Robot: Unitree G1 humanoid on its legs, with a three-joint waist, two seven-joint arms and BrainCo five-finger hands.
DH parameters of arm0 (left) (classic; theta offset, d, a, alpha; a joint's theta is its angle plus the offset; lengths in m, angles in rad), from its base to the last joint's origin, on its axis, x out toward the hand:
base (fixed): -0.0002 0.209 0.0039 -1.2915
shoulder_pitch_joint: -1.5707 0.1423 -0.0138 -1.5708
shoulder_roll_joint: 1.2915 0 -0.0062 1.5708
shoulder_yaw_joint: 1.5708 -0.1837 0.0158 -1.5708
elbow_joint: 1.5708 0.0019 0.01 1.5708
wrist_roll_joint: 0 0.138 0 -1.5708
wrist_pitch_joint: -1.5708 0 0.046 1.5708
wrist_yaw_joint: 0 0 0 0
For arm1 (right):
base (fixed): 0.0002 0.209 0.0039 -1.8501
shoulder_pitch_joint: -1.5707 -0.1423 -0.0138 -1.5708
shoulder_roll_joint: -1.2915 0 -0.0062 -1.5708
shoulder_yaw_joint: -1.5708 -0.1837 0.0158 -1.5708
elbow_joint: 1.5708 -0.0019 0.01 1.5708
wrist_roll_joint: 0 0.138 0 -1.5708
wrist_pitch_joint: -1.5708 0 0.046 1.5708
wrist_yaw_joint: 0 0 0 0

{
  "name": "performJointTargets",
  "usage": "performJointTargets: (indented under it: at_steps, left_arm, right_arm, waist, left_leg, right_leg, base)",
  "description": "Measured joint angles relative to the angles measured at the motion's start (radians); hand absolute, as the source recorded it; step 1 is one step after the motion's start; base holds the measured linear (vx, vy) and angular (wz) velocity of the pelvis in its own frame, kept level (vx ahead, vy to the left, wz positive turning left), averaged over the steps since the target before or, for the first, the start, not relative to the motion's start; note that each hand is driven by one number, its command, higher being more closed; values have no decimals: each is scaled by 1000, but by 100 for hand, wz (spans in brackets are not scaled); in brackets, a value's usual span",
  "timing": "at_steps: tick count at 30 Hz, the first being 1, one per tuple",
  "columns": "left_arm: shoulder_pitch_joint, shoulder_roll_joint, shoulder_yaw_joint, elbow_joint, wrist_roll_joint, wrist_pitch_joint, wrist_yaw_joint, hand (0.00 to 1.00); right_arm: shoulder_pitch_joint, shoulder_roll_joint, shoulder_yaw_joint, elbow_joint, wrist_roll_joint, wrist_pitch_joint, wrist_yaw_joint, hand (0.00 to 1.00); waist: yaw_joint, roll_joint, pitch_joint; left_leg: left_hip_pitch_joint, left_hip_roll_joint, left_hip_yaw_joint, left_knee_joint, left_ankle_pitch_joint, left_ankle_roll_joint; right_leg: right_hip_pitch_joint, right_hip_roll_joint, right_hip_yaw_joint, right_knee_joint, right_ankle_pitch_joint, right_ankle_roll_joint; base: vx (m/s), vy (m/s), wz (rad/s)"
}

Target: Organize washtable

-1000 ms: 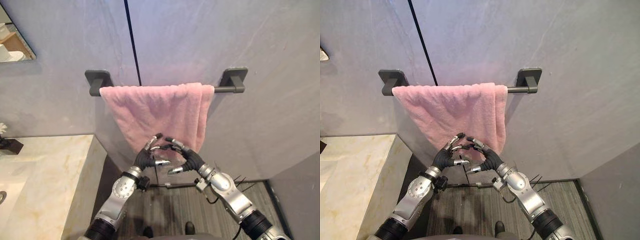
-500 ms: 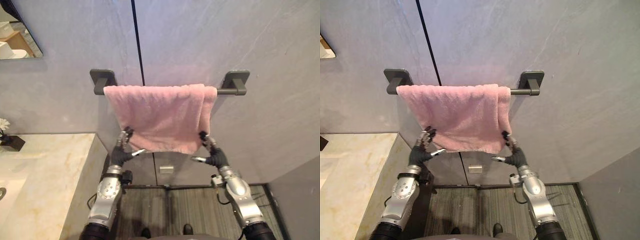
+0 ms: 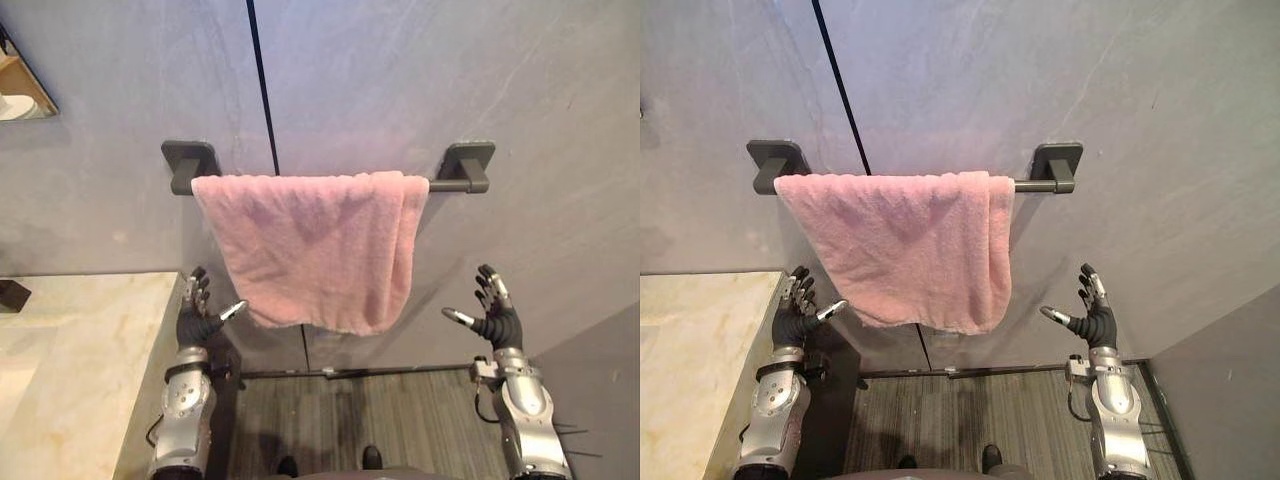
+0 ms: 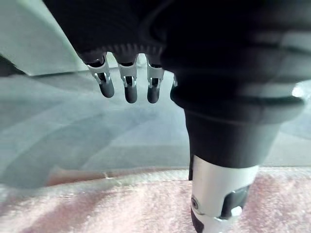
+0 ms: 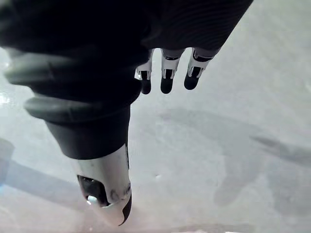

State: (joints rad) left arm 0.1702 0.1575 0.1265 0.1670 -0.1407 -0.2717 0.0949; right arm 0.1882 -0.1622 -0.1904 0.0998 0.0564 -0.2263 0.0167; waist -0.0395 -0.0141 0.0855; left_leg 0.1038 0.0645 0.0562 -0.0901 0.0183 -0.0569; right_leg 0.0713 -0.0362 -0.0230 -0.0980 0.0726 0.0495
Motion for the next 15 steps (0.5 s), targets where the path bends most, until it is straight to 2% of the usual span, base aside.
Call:
performJointTargets:
  at_steps: [4,10,15]
  left_arm:
    - [59,0,0,82,2,1,-32,0]
    - [134,1,2,325,115,26,-59,0]
    - [163,1,1,484,162,35,-75,0]
  right_arm:
    - [37,2,-4,118,-52,2,3,0]
    - [89,1,2,297,-164,10,7,0]
    - [113,-12,25,466,-228,15,7,0]
  waist:
    - [1,1,-1]
    - [1,2,-2]
    - [5,3,-2]
  left_leg:
    - [14,-2,-1,1,0,0]
    - [17,-6,-1,3,-4,-5]
    - [23,-9,3,3,-7,-2]
  right_leg:
    - [15,-1,-4,0,-2,2]
    - [14,-1,-4,9,-9,6]
    - [10,-2,1,16,-16,-1]
  base:
    - [-44,-8,2]
    - [-62,-6,0]
    - [-56,-2,-2]
